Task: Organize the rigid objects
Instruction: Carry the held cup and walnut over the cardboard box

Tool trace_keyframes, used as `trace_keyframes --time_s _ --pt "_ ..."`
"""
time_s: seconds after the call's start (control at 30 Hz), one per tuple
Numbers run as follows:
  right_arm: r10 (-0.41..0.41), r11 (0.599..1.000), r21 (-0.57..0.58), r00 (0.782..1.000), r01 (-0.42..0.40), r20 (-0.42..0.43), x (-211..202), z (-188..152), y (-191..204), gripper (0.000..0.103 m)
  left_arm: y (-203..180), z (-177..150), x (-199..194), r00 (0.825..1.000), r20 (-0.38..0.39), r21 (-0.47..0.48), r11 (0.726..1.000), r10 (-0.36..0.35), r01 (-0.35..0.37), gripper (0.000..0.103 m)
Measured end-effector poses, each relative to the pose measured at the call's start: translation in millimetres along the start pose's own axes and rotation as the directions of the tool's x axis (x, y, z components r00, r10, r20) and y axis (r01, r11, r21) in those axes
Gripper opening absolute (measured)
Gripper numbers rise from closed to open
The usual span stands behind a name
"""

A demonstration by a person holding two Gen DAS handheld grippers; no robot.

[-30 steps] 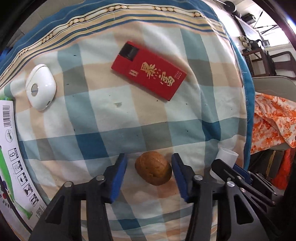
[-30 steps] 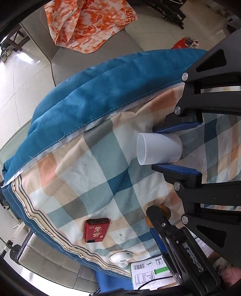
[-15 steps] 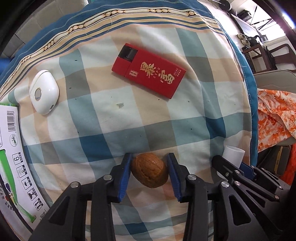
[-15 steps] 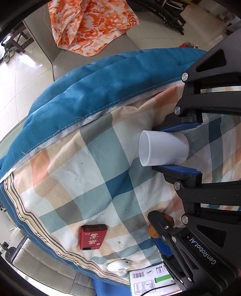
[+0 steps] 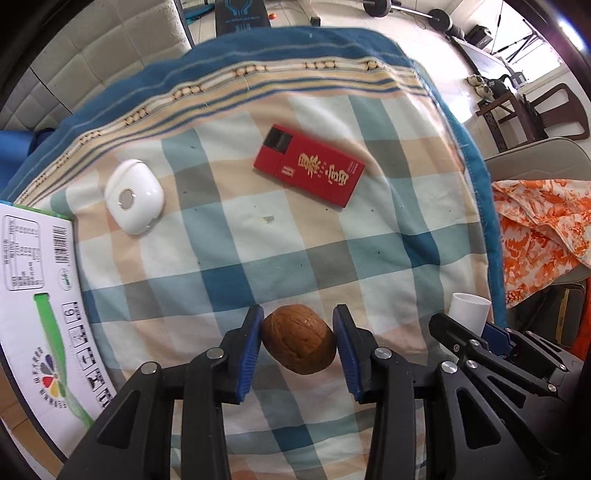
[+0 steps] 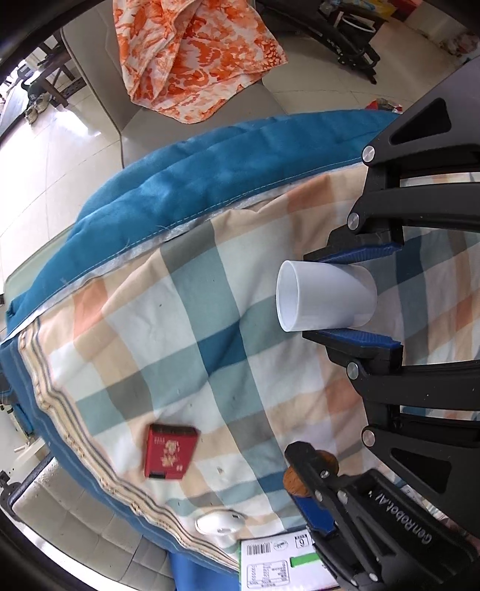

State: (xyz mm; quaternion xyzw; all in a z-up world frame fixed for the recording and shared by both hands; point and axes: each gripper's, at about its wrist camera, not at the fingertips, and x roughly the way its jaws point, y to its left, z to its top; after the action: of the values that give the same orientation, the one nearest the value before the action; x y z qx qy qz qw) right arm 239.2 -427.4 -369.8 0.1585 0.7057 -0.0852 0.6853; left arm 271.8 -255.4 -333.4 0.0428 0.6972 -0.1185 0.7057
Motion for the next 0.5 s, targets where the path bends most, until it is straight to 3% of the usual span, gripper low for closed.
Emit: trace_keyframes --time_s 0.27,0.5 --pt "0.024 0.998 -0.056 0.997 -0.020 0.069 -46 -20 31 0.033 13 -22 -52 0.994 0.094 0.009 0.999 -0.049 0.048 0.036" --pt "0.076 0.989 -0.134 0.990 -0.060 0.121 -91 -50 78 0.033 55 -45 -102 0.981 0.177 -0.010 0.997 -0.079 0.082 0.036"
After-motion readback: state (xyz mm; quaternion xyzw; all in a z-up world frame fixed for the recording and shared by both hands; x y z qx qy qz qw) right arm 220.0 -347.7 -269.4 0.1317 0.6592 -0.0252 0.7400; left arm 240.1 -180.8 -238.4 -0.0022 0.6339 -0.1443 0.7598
